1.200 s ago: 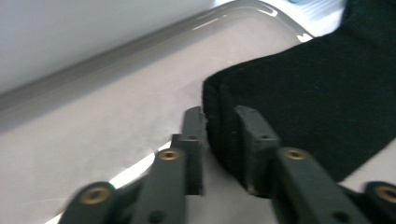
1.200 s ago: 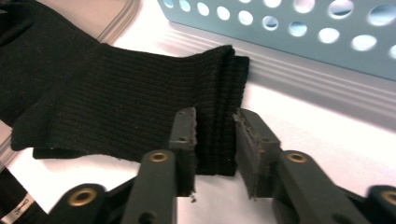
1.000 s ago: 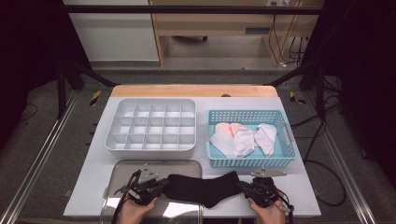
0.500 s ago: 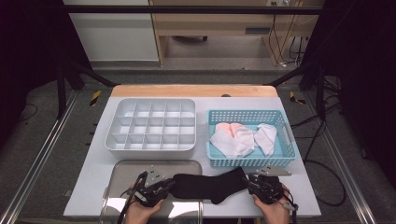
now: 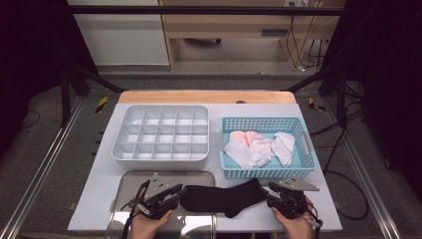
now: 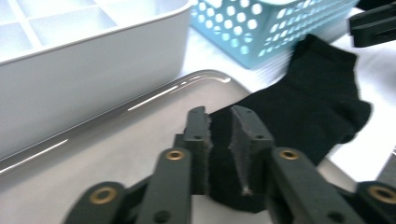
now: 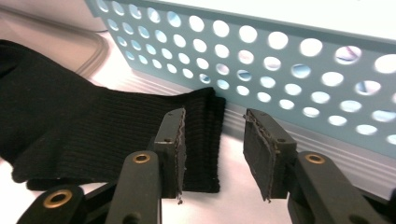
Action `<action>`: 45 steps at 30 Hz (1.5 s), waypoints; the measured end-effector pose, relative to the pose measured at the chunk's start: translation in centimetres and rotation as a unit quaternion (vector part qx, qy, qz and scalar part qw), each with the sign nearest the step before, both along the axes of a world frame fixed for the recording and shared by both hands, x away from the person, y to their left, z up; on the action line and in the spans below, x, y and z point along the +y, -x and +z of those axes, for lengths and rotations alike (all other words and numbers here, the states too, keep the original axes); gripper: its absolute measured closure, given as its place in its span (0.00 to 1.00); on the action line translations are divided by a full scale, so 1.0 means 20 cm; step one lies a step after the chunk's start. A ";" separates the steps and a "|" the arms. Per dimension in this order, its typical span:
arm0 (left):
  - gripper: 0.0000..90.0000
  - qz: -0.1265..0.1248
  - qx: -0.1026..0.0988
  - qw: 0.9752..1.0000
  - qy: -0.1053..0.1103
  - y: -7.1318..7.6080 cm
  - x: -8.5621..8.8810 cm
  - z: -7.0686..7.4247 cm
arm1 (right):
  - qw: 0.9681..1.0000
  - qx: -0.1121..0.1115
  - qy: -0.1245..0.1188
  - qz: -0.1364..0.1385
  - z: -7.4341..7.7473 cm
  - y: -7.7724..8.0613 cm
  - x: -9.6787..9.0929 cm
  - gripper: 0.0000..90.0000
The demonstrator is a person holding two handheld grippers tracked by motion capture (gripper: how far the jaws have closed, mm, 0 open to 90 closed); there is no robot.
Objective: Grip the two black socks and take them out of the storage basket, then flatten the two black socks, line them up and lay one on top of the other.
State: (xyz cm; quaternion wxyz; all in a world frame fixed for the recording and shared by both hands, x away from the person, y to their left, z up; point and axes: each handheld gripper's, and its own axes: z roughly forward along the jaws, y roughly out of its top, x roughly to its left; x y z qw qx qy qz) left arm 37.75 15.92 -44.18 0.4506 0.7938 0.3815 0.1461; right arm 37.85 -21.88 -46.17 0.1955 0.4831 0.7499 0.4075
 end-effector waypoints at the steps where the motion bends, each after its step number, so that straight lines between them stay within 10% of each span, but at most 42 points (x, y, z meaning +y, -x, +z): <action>1: 0.88 -0.006 0.001 1.000 0.001 0.00 -0.02 0.00 | 1.000 0.003 -0.003 -0.001 0.00 0.00 0.00 0.65; 24: 0.99 -0.081 0.020 0.996 -0.030 -0.01 -0.43 -0.08 | 1.000 0.015 -0.001 0.002 -0.01 0.00 0.01 0.63; 45: 0.99 -0.096 0.035 0.993 -0.056 -0.02 -0.51 -0.18 | 0.999 0.053 0.010 0.007 -0.07 0.00 0.03 0.63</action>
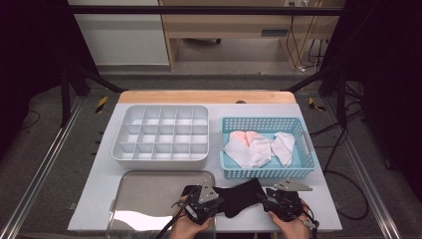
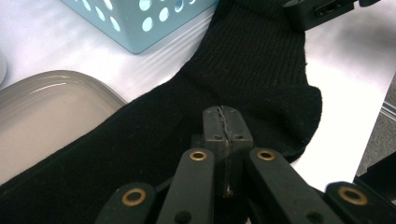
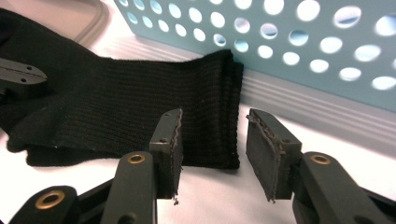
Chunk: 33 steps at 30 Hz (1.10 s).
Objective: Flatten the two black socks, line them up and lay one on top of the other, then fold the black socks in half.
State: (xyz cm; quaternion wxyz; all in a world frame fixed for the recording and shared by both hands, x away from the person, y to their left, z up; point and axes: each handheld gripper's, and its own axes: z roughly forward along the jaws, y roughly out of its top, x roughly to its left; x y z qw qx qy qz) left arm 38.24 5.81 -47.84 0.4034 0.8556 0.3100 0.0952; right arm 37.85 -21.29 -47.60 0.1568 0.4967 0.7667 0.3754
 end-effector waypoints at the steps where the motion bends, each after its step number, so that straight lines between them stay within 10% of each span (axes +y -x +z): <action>1: 0.99 -0.001 0.002 1.000 0.001 0.00 0.00 0.00 | 1.000 0.003 0.001 0.000 0.00 0.00 0.00 0.63; 23: 0.99 -0.006 0.000 1.000 -0.005 0.00 -0.02 -0.02 | 0.999 0.038 -0.019 0.001 -0.02 -0.03 0.01 0.87; 33: 0.99 -0.003 0.008 1.000 0.000 -0.01 -0.02 -0.01 | 0.998 -0.018 -0.059 0.035 0.13 0.03 0.03 0.86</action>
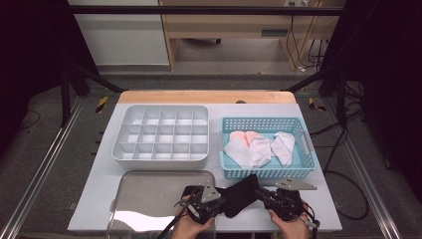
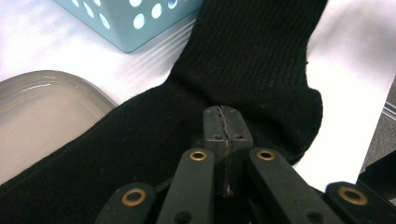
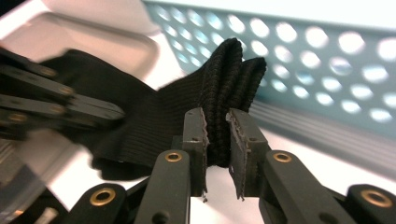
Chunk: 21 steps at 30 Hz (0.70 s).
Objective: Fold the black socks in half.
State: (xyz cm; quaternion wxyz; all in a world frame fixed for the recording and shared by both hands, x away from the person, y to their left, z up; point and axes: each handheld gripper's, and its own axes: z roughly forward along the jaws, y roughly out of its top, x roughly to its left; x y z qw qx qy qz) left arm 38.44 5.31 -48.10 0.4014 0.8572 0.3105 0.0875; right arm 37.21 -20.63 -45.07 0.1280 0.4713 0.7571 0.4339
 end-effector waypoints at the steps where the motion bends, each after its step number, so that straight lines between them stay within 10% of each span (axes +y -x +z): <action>1: 0.99 -0.001 0.001 1.000 0.002 0.00 0.00 0.00 | 1.000 -0.003 -0.003 0.007 0.01 0.01 0.01 0.86; 11: 0.95 0.017 -0.017 0.999 0.047 0.00 0.16 0.17 | 1.000 -0.014 0.002 0.024 0.05 0.02 0.07 0.86; 21: 0.98 0.116 -0.034 0.992 0.034 -0.01 0.61 0.20 | 0.999 -0.022 -0.001 0.026 0.07 0.02 0.08 0.86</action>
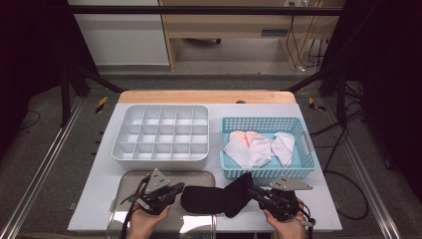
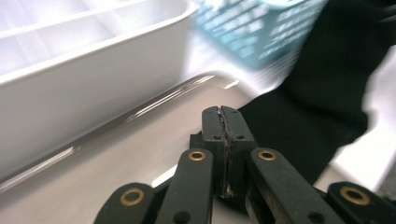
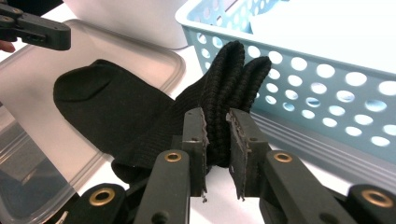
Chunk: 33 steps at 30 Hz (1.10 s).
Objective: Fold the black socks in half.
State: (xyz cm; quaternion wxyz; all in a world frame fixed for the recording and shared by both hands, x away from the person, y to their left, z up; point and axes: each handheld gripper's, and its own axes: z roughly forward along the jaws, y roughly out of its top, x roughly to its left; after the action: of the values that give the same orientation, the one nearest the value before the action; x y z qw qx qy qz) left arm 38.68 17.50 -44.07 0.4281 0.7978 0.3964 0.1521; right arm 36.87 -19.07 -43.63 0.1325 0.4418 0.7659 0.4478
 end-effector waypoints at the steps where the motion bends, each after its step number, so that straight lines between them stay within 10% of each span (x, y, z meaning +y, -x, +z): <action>1: 0.98 0.009 0.005 1.000 0.001 0.00 0.03 -0.02 | 1.000 0.001 -0.002 -0.001 0.00 0.00 0.01 0.86; 18: 0.99 -0.012 0.047 0.999 -0.020 0.03 0.00 -0.14 | 0.999 -0.017 0.003 0.041 0.06 0.01 0.13 0.86; 33: 0.99 -0.018 0.045 0.999 -0.021 0.04 -0.01 -0.15 | 0.993 -0.004 0.003 0.115 0.07 -0.03 0.46 0.86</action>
State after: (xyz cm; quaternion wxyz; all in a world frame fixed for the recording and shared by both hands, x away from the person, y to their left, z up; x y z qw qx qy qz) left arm 37.91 17.25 -47.01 0.3953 0.8197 0.3977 0.1170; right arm 37.52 -9.83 -42.17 0.0842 0.3488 0.8124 0.4597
